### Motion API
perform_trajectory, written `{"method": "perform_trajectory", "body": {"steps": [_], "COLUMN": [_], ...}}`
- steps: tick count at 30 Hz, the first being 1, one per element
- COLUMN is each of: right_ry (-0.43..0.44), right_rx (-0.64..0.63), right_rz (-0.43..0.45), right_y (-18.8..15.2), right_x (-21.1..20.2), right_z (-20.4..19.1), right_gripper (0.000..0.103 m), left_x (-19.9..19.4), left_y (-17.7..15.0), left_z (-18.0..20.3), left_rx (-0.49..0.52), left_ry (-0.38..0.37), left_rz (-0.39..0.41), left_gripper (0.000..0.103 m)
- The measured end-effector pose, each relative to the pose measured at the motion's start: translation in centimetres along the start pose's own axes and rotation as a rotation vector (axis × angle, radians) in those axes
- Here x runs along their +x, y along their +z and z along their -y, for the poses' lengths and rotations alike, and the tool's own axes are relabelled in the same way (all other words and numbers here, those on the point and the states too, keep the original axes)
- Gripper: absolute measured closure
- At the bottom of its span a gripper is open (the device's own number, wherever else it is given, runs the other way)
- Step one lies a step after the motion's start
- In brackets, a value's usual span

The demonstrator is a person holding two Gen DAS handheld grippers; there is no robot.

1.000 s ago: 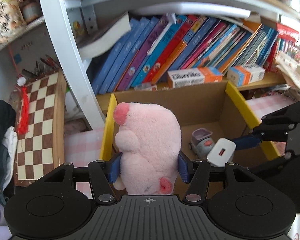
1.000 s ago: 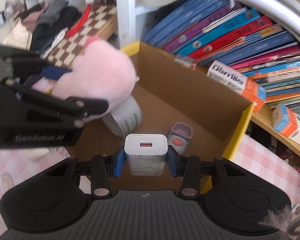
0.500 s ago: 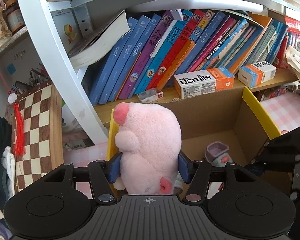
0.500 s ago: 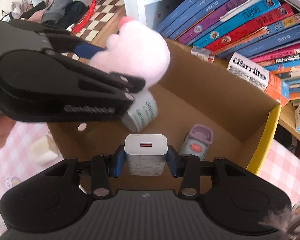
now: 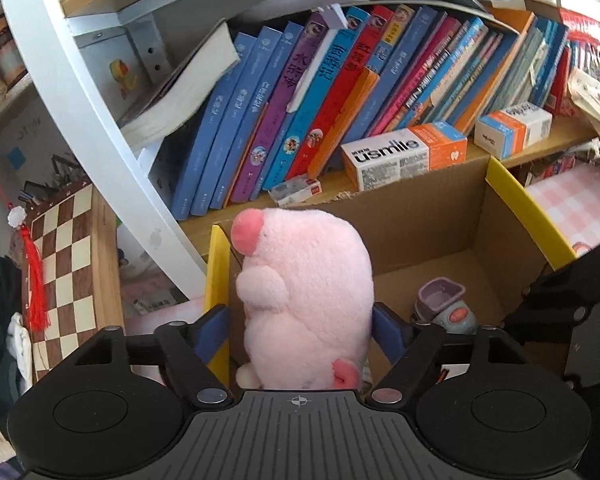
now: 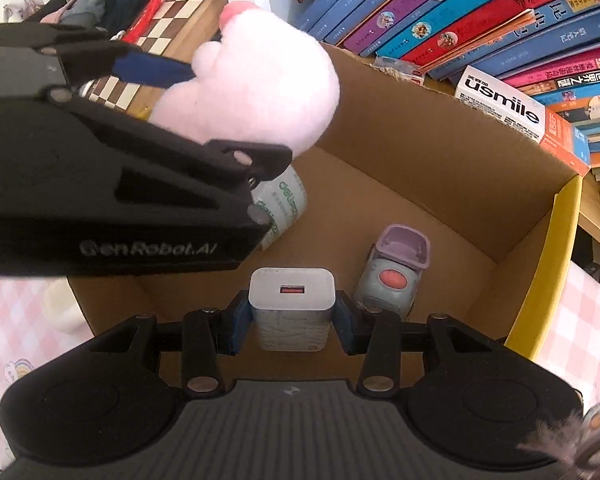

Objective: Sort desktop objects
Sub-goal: 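Lower the pig into the yellow box while the right tool lowers the charger inside, then open both tools and withdraw them from the yellow box over the mat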

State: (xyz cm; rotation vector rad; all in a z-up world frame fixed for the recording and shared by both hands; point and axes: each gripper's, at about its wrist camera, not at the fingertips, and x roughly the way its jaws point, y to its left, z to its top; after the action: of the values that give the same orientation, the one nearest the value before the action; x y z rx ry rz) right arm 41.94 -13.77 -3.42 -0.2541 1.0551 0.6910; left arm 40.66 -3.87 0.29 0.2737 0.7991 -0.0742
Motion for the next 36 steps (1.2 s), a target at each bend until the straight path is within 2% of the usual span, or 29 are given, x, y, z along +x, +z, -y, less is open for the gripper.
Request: {"method": "perform_trajectory", "body": {"steps": [6, 12, 16, 18, 28, 36], "right_ry": [-0.001, 0.000, -0.004, -0.007, -0.016, -0.095], "right_rx": [0.020, 0.033, 0.038, 0.043, 0.038, 0.035], "right_rz": [-0.007, -0.002, 0.001, 0.009, 0.087, 0.171], "right_y": [-0.1, 0.0, 0.0, 0.0, -0.4, -1.1], "right_x": [-0.1, 0.0, -0.1, -0.2, -3.1, -7.5], "right_z": [0.2, 0.4, 0.5, 0.4, -0.7, -2.1], "right_gripper": [0.062, 0.061, 0.060, 0.055, 0.044, 0.038], "left_x": [-1.1, -2.9, -4.1, -4.7, -7.2, -11.5], "left_y": [0.8, 1.1, 1.3, 1.2, 0.2, -1.1], "left_z": [-1.1, -1.2, -1.1, -1.0, -0.9, -1.5], "left_rx": [-0.078, -0.088, -0.104, -0.105, -0.105, -0.122], "left_ry": [0.031, 0.050, 0.034, 0.031, 0.061, 0.033], "left_rz": [0.061, 0.139, 0.188, 0.205, 0.226, 0.293], "left_gripper": [0.014, 0.007, 0.005, 0.003, 0.002, 0.000]}}
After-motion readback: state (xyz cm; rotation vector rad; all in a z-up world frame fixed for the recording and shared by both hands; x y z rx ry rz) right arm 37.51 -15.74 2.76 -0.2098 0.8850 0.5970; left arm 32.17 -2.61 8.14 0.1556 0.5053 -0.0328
